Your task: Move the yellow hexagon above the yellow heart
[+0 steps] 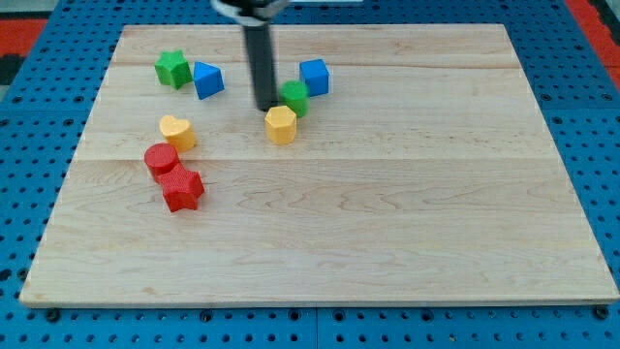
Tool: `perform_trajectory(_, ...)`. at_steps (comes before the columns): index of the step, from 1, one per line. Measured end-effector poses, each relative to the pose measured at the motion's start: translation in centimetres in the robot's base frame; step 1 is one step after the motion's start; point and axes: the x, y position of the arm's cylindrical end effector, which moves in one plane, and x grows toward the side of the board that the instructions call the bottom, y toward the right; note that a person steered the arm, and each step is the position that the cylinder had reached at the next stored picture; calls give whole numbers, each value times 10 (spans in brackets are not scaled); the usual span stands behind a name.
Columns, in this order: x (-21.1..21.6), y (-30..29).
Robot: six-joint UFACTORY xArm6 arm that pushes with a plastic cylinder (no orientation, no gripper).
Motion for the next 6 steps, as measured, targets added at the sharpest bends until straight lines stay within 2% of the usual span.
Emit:
perform_trajectory(1,3,60)
perform_trajectory(2,38,55)
perform_trajectory(3,58,-5)
perform_trajectory(4,26,-53)
perform_trajectory(5,7,-19)
perform_trajectory(6,-27,-12)
